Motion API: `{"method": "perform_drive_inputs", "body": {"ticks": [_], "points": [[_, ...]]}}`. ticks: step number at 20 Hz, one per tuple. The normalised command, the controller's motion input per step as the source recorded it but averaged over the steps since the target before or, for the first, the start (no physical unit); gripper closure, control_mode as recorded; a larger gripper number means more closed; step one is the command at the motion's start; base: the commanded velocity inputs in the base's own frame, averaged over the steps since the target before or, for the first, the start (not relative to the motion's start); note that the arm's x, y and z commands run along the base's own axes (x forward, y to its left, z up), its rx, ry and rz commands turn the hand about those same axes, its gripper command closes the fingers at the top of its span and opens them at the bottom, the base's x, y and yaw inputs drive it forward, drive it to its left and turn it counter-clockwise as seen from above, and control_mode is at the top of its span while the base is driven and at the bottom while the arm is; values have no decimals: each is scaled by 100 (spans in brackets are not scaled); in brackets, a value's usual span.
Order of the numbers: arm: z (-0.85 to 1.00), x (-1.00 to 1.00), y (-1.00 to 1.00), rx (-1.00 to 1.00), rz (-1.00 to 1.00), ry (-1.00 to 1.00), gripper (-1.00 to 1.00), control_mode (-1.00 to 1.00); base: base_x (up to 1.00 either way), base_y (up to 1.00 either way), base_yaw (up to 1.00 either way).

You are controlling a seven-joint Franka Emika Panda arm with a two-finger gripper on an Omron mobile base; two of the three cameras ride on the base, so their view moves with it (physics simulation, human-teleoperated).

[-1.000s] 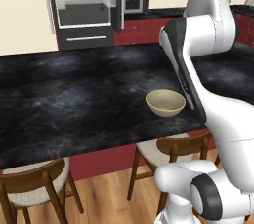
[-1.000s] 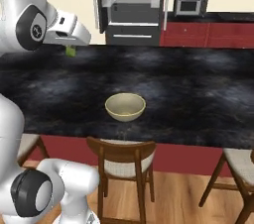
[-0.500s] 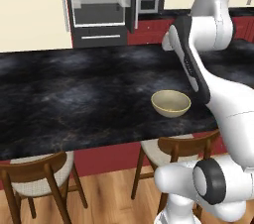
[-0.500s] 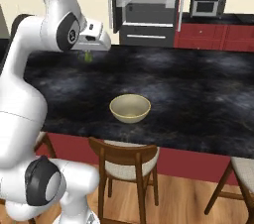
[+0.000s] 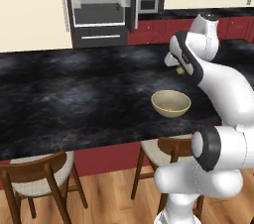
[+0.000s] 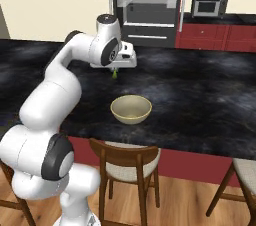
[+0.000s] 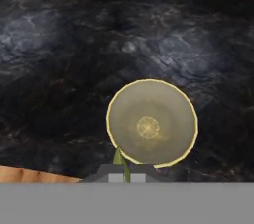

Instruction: There is a bowl on the dining counter. Grab a lemon wedge from the fridge and place it in the bowl. Then get the liquor bottle and glass cup from the cabinet and place them next to the bowl.

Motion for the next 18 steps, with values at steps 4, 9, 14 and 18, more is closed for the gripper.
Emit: {"method": "perform_drive_inputs", "body": {"ticks": [4, 9, 14, 18], "points": [[-100, 92, -11, 0, 14, 14, 100, -100, 0, 0, 0], [-96, 71, -17, 0, 13, 7, 100, -100, 0, 0, 0], [-88, 37, -27, 0, 11, 1, 100, -100, 0, 0, 0], [-74, 35, -20, 0, 10, 0, 100, -100, 0, 0, 0]]}}
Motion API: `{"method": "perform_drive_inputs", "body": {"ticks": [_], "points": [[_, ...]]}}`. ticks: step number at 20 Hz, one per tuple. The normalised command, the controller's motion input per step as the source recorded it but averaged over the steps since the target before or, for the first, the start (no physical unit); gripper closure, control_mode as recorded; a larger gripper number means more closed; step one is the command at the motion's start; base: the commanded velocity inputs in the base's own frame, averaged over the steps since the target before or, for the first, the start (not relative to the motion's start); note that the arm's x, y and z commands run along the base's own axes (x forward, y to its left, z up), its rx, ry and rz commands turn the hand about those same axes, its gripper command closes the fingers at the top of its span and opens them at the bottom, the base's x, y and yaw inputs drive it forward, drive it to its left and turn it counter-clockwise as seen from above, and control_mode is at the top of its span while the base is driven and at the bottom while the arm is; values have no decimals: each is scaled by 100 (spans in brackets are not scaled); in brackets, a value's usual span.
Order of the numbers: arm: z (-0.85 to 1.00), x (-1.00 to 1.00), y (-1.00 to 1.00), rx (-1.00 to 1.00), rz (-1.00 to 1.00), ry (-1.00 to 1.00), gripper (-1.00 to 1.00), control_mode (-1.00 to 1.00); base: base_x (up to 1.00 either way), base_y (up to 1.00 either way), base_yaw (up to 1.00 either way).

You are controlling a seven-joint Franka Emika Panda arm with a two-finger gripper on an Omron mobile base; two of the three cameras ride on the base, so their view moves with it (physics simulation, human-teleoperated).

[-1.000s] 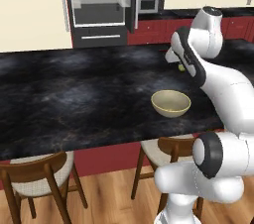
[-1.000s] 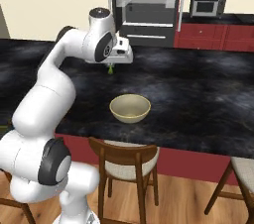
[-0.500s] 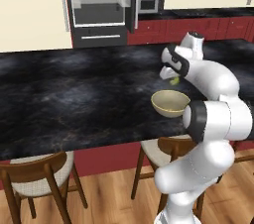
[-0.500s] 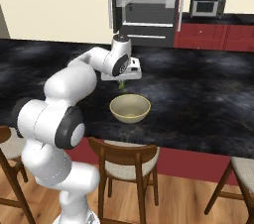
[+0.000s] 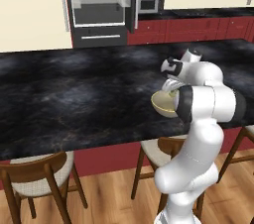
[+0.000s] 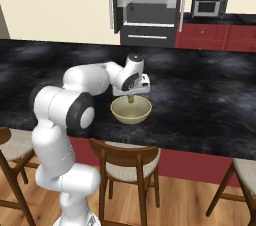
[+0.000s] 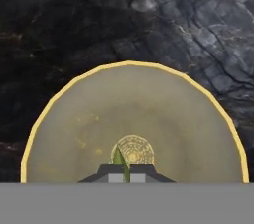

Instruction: There is a bowl on the dining counter. Grab a lemon wedge from the fridge and place it in the bowl. Then get the liquor bottle and glass cup from the cabinet and place them next to the bowl.

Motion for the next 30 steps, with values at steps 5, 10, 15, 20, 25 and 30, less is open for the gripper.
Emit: {"method": "perform_drive_inputs", "body": {"ticks": [5, 10, 15, 20, 25, 30], "points": [[-59, 38, -2, 0, 7, 0, 100, -100, 0, 0, 0], [-52, 37, -1, 0, 6, 0, 100, -100, 0, 0, 0], [-37, 5, -2, 0, 5, 0, 100, -100, 0, 0, 0], [-6, -5, 3, 0, 1, -1, -100, -100, 0, 0, 0], [70, -21, 13, 0, 0, -17, -100, -100, 0, 0, 0], [100, -38, 27, 0, 0, -18, -100, -100, 0, 0, 0]]}}
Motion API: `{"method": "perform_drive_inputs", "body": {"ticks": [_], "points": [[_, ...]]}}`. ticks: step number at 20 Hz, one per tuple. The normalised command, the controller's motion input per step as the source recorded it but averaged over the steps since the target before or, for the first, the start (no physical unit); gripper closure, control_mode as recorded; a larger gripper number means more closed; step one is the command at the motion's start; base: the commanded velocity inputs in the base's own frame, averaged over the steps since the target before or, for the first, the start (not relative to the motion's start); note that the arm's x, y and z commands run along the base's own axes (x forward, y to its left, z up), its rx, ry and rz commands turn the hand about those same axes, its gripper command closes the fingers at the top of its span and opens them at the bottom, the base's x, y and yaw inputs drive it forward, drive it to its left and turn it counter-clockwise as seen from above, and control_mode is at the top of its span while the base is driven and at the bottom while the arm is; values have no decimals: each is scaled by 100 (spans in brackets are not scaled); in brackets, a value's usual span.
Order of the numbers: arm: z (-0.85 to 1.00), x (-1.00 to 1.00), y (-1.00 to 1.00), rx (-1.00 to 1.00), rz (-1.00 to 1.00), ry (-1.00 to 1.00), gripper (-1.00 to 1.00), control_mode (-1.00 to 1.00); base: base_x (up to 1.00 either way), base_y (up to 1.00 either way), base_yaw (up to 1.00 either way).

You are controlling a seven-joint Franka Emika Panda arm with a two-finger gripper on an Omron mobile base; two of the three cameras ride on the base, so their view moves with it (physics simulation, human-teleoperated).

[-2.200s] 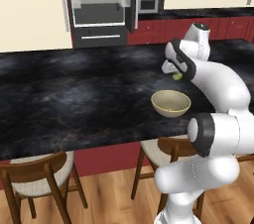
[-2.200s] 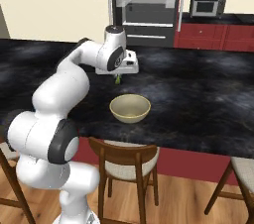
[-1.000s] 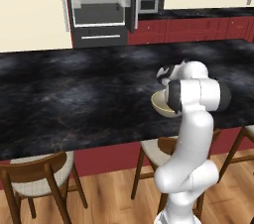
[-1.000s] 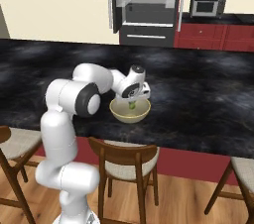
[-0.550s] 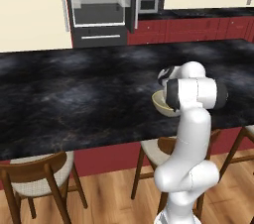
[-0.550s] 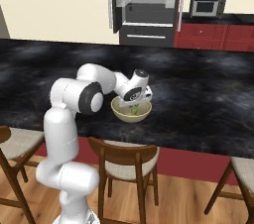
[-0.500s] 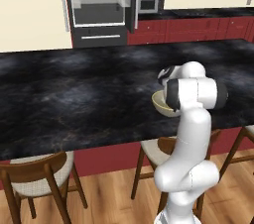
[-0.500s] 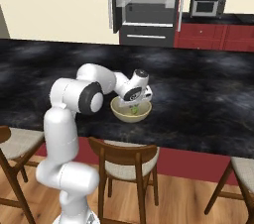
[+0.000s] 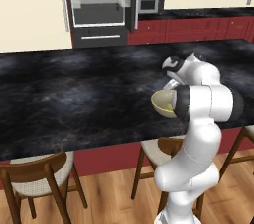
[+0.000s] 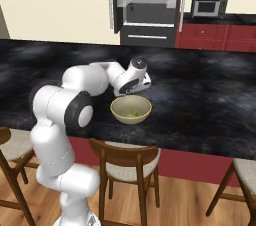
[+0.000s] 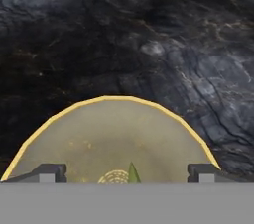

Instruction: There is a bowl on the dining counter. Grab a lemon wedge from the fridge and place it in the bowl. Then get the liquor bottle and glass cup from the cabinet and place them next to the bowl.

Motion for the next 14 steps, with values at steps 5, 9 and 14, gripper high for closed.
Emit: {"method": "perform_drive_inputs", "body": {"ticks": [5, 9, 14], "points": [[100, -25, 32, 0, 0, -2, -100, -100, 0, 0, 0], [100, -33, 19, 0, -8, 2, -100, -100, 0, 0, 0], [93, -64, 6, 0, -19, 11, -100, -100, 0, 0, 0]]}}
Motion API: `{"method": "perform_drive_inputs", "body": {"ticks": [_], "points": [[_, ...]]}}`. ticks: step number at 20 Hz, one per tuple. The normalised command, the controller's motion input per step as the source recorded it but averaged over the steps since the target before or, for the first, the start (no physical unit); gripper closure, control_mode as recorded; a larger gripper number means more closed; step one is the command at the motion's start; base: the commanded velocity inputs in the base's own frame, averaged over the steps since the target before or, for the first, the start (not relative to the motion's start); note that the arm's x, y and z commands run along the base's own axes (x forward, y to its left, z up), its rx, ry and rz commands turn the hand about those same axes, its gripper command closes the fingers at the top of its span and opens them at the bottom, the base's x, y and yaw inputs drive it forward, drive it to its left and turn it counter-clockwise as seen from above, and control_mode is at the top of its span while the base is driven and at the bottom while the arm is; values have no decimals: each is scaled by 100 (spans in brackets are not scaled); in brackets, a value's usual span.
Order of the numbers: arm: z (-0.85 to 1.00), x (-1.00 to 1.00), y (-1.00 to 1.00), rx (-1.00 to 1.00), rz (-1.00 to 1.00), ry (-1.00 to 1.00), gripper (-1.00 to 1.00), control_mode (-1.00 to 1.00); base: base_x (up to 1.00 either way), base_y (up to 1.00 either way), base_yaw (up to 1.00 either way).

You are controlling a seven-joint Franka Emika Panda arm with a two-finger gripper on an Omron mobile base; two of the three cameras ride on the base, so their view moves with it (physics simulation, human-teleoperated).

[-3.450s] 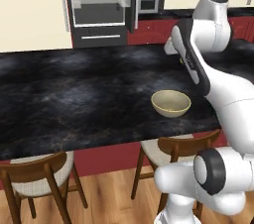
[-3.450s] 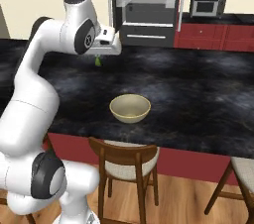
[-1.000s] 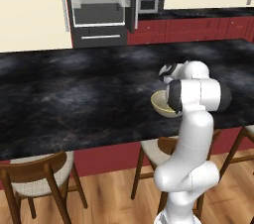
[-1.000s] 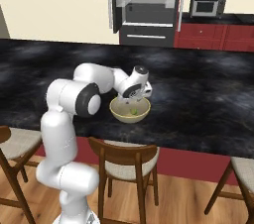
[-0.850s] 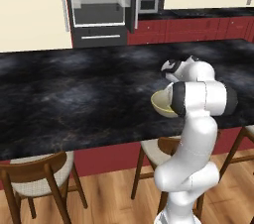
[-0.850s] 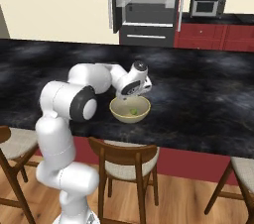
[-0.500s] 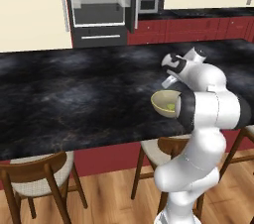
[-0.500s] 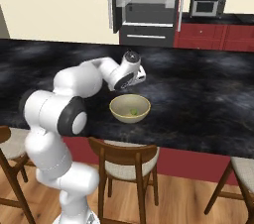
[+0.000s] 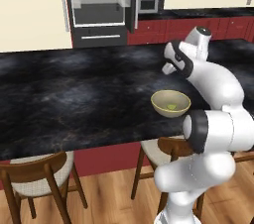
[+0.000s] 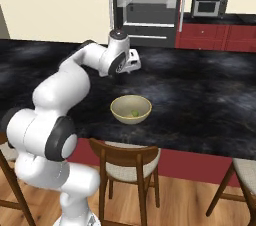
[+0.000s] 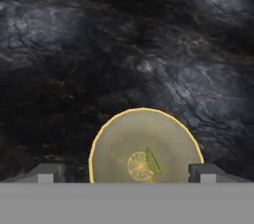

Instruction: There is a bowl on the dining counter. Grab a lemon wedge from the fridge and place it in the bowl. Then get the liquor bottle and glass cup from the cabinet and place them next to the bowl.

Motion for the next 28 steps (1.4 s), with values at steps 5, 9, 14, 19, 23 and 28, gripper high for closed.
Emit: {"method": "perform_drive_inputs", "body": {"ticks": [5, 9, 14, 19, 23, 28], "points": [[74, -89, 0, 0, -23, 13, -100, -100, 0, 0, 0], [36, -100, 0, 0, -23, 7, -100, -100, 0, 0, 0], [0, -100, 0, 0, -15, -5, -100, -100, 0, 0, 0], [0, -87, 0, 0, -11, -6, -100, -100, 0, 0, 0], [0, -18, 1, 0, -2, 0, -100, 100, -19, 3, -1], [0, 0, 0, 0, 0, 0, -100, 100, -95, -3, -26]]}}
